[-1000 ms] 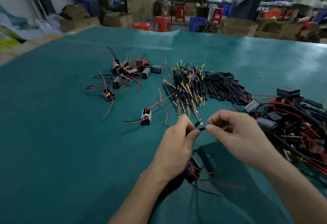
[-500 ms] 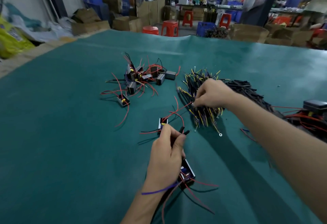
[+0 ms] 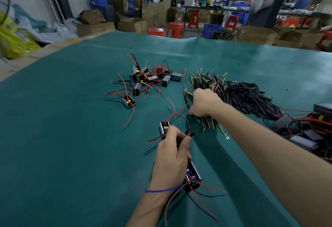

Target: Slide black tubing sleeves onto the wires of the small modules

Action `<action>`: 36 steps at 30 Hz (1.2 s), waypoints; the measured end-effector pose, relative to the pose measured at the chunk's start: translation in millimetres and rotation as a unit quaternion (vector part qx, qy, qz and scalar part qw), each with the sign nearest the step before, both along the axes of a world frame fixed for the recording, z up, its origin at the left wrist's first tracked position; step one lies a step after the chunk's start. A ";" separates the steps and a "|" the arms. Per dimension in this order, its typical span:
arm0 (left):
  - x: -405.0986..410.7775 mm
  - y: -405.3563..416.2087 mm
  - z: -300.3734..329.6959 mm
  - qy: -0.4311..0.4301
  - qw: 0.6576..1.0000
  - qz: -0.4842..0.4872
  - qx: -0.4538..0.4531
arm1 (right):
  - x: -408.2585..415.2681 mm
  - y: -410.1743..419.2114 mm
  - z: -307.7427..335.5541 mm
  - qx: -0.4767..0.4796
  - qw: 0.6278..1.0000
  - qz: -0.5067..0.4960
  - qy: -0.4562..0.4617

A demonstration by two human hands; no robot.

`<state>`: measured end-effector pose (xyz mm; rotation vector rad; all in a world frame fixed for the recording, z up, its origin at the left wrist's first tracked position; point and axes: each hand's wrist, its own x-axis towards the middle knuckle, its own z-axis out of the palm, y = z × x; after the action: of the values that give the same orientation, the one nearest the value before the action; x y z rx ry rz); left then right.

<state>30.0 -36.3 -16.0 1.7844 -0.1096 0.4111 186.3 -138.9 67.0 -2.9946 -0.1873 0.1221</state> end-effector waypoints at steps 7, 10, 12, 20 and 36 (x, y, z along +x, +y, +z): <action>0.6 0.4 -1.3 -0.002 1.000 0.011 -0.001 | -52.5 -79.1 22.4 0.461 0.879 0.020 0.119; 3.5 -5.0 0.0 0.010 0.999 0.026 -0.021 | -91.0 -118.5 14.9 0.609 0.780 0.024 0.141; 5.0 -12.9 2.6 0.017 0.998 0.035 -0.041 | -110.0 -136.3 4.5 0.667 0.730 0.032 0.147; 8.7 -81.7 20.9 0.029 0.990 -0.013 -0.137 | -130.5 -168.7 -16.7 0.644 0.747 0.053 0.160; -0.1 -74.3 12.9 0.023 0.980 0.015 -0.199 | -0.7 -71.6 20.9 0.152 0.985 -0.001 -0.085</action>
<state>29.9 -110.6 -3.1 1.4004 0.0325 0.3824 185.6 -210.5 87.9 -2.6993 -0.2007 -0.1507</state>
